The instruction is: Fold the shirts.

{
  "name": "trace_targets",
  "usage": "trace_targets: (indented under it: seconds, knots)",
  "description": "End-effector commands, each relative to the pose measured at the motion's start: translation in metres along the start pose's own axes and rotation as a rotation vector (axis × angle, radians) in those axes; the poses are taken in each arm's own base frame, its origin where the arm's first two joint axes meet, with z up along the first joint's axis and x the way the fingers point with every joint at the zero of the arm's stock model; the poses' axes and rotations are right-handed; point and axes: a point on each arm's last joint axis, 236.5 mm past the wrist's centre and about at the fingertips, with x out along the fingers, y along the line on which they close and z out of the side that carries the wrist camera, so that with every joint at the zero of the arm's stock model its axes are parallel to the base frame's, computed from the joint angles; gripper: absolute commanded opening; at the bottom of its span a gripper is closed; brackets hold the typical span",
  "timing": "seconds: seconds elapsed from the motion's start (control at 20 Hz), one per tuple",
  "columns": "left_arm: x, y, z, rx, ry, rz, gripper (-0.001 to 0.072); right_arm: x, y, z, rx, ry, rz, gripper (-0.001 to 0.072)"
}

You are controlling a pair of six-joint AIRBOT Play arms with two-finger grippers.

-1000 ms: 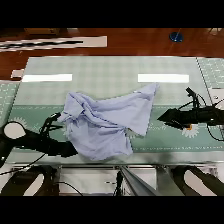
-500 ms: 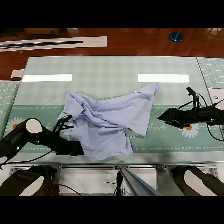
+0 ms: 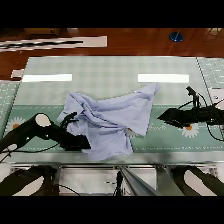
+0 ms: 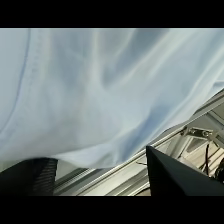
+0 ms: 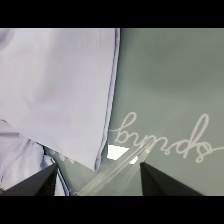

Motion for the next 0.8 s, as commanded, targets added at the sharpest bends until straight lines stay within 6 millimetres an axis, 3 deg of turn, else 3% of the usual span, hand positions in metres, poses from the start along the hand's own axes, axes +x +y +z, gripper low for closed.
trace_targets:
  seconds: [0.0,0.05,0.1,0.25,0.4,0.5,0.75]
  knots:
    - [0.007,0.010,0.027,-0.002,-0.036,0.052,0.0544,0.000,0.000,0.000,0.001,0.000,0.000,0.0591]
    - [0.008,0.010,0.030,-0.004,-0.029,0.053,0.0258,0.000,0.000,0.001,-0.003,-0.003,-0.001,0.0591]
    - [0.008,0.010,0.032,0.004,-0.026,0.053,0.0053,0.000,-0.001,0.004,-0.002,-0.018,-0.003,0.0591]
    - [0.006,0.007,0.028,0.031,-0.001,0.046,0.0026,-0.009,0.002,0.041,-0.004,-0.160,-0.007,0.0592]
    - [0.005,0.004,0.016,0.057,0.049,0.034,0.0025,-0.044,0.009,0.116,0.012,-0.455,-0.020,0.0591]
    - [0.004,0.003,0.013,0.061,0.058,0.031,0.0025,-0.060,0.007,0.153,0.041,-0.569,-0.025,0.0591]
    - [0.004,0.002,0.009,0.060,0.077,0.026,0.0025,-0.039,-0.004,0.197,0.118,-0.543,0.021,0.0585]
